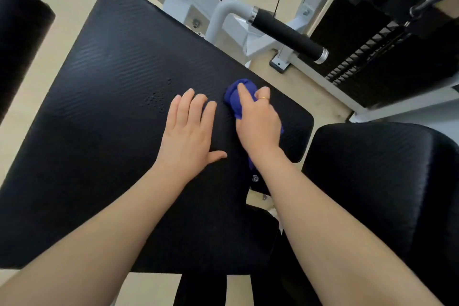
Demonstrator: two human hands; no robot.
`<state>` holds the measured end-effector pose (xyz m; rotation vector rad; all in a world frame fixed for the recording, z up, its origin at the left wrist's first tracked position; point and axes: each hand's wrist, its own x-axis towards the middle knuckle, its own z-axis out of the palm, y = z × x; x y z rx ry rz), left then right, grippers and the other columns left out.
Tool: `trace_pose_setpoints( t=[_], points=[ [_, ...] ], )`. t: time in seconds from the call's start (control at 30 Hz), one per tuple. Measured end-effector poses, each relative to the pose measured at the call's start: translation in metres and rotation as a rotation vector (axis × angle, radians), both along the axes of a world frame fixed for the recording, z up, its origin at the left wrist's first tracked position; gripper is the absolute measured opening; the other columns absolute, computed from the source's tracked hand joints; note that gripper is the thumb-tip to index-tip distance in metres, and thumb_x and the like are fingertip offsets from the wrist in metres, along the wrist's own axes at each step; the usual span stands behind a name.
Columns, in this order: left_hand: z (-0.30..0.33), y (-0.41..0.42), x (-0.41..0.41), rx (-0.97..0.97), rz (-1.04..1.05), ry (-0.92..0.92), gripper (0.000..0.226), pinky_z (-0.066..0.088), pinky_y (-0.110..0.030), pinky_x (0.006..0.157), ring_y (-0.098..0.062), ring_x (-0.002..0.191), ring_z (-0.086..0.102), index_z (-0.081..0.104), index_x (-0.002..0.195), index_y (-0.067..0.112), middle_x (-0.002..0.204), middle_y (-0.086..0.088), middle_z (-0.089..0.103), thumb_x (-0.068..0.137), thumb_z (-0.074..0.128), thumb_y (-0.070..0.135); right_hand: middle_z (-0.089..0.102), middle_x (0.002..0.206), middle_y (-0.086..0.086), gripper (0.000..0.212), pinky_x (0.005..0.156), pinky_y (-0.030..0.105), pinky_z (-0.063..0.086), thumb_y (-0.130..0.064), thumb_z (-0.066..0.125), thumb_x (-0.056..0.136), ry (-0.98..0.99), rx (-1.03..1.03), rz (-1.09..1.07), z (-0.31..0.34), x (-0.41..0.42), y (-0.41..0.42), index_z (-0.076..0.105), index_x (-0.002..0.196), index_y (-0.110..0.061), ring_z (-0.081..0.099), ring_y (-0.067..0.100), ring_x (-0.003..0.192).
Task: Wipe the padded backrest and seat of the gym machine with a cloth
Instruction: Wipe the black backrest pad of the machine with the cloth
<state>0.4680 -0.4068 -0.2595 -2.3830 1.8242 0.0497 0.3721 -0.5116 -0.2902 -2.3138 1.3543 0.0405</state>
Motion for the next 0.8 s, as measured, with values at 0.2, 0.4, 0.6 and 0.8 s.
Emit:
trace_pose_setpoints(
  t=[0.2, 0.4, 0.6, 0.8],
  points=[
    [0.012, 0.02, 0.011, 0.038, 0.146, 0.008, 0.115, 0.024, -0.052, 0.109, -0.043, 0.132, 0.033, 0.036, 0.135, -0.003, 0.142, -0.026, 0.037, 0.046, 0.084, 0.053, 0.06, 0.103, 0.014, 0.049, 0.039, 0.027, 0.034, -0.016, 0.048, 0.08, -0.053, -0.321, 0.611, -0.003, -0.01, 0.011, 0.057, 0.127, -0.028, 0.057, 0.027, 0.065],
    [0.017, 0.037, 0.016, 0.138, 0.316, -0.032, 0.126, 0.013, -0.048, 0.114, -0.042, 0.141, 0.011, 0.01, 0.146, 0.001, 0.153, -0.026, 0.008, 0.056, 0.077, 0.059, 0.033, 0.131, 0.014, 0.057, 0.069, 0.036, 0.039, -0.015, 0.044, 0.094, 0.088, -0.046, -0.059, -0.005, -0.013, -0.046, 0.025, 0.146, -0.03, 0.053, 0.036, 0.095],
    [0.012, 0.042, 0.016, 0.175, 0.51, -0.007, 0.138, 0.003, -0.046, 0.115, -0.04, 0.142, -0.003, -0.008, 0.145, 0.003, 0.153, -0.027, -0.008, 0.053, 0.069, 0.071, 0.049, 0.126, 0.021, 0.067, 0.05, 0.032, 0.037, -0.009, 0.065, 0.078, 0.021, -0.154, 0.582, 0.001, 0.004, 0.012, 0.042, 0.141, -0.019, 0.059, 0.034, 0.078],
    [0.007, 0.042, 0.025, 0.211, 0.572, 0.041, 0.143, 0.0, -0.045, 0.116, -0.037, 0.143, -0.006, -0.008, 0.144, -0.001, 0.153, -0.027, -0.009, 0.049, 0.062, 0.08, 0.04, 0.127, 0.013, 0.062, 0.059, 0.033, 0.034, -0.011, 0.048, 0.09, 0.03, -0.219, 0.457, 0.002, 0.014, -0.032, 0.03, 0.144, -0.037, 0.05, 0.032, 0.093]
  ],
)
